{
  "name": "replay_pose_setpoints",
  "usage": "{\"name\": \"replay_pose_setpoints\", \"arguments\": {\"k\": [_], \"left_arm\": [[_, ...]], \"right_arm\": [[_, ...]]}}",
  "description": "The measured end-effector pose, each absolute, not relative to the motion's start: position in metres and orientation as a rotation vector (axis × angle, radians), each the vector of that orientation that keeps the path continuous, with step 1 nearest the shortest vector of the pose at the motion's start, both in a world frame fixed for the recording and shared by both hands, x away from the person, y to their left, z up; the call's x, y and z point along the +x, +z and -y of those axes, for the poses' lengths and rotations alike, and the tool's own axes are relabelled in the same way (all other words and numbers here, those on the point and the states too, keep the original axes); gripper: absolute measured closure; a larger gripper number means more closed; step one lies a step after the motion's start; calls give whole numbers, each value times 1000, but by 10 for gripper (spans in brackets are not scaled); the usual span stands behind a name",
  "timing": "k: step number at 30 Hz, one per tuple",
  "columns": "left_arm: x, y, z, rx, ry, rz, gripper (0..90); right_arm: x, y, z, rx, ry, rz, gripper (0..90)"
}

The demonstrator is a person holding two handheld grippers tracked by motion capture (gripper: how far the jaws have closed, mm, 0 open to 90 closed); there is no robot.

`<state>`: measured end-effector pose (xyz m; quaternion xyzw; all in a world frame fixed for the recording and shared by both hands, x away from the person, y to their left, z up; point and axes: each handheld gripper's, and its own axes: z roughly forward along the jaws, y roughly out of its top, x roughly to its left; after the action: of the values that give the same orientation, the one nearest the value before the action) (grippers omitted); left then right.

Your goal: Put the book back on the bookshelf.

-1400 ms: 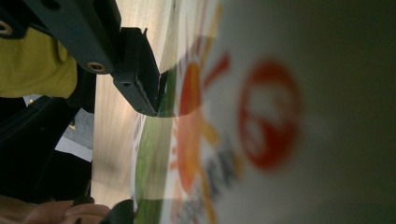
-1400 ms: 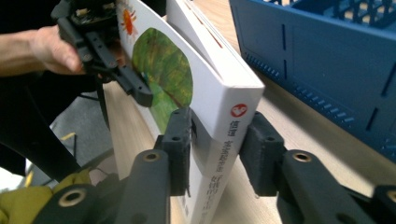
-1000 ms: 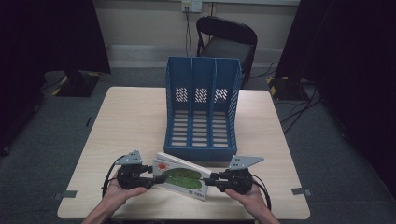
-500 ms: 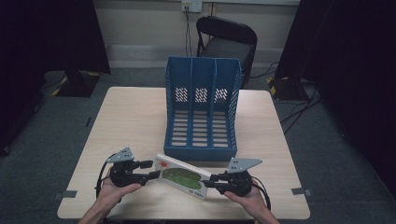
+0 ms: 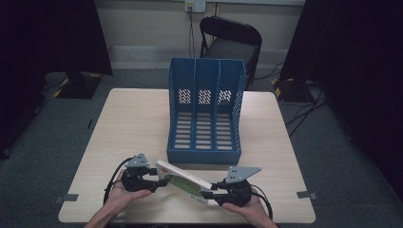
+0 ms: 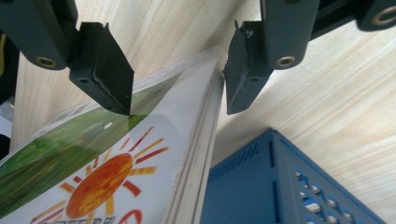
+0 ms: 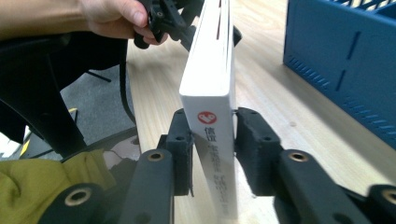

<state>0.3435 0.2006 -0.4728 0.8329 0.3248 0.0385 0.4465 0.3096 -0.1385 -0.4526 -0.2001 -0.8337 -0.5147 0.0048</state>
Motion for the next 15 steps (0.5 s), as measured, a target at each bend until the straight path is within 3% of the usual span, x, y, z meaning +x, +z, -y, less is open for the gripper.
{"name": "replay_pose_setpoints", "arguments": {"k": [5, 10, 15], "left_arm": [[344, -473, -200, 2065, 114, -796, 427], [342, -473, -201, 2078, 118, -791, 436], [341, -473, -201, 2080, 123, -794, 444]], "right_arm": [[312, -458, 128, -646, -1595, 2630, 669], [313, -467, 110, -661, -1542, 2660, 600], [317, -470, 99, -672, -1579, 2651, 631]]}}
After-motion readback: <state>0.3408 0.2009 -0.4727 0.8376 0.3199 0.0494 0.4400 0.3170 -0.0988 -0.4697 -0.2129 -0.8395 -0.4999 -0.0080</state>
